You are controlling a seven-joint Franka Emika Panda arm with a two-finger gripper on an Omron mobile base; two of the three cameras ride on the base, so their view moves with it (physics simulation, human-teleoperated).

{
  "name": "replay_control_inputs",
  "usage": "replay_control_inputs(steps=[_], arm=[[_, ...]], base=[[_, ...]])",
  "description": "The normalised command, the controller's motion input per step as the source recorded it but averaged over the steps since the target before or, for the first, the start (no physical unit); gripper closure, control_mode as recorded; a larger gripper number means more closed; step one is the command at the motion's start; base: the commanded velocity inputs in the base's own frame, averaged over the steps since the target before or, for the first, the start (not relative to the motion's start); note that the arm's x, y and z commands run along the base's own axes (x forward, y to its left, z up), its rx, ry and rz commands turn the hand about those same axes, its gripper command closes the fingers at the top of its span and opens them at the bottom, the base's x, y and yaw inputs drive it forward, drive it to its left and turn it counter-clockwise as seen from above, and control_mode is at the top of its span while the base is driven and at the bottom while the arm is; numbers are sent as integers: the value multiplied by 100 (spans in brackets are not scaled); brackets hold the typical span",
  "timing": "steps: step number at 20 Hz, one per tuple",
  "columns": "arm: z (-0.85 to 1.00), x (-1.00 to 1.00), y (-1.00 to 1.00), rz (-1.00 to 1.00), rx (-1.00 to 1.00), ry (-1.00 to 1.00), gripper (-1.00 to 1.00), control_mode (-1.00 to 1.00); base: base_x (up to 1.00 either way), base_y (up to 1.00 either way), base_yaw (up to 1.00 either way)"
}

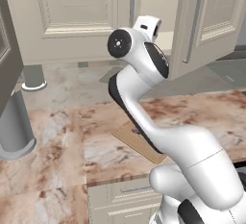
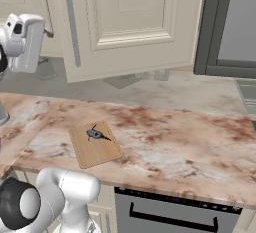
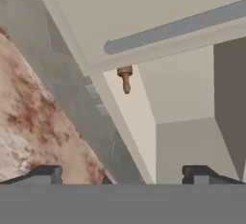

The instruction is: Open the cabinet, retrieve the rolling pin, and place it next to the meat on the cutting board to prepare for tenderizing.

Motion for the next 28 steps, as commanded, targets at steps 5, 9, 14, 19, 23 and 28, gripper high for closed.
replay_control_inputs(steps=[5,9,14,19,23,28], arm=[[-5,40,-17,0,-5,6,-100,-100],[-7,29,-14,0,-5,7,-100,-100],[-11,1,-18,0,-3,5,-100,-100],[-12,-23,-32,-1,0,5,-100,-100],[-9,-32,-40,-1,0,5,-100,-100],[-8,-65,-47,-4,0,1,-100,-100]], base=[[0,0,0],[0,0,0],[0,0,0],[0,0,0],[0,0,0],[0,0,0]])
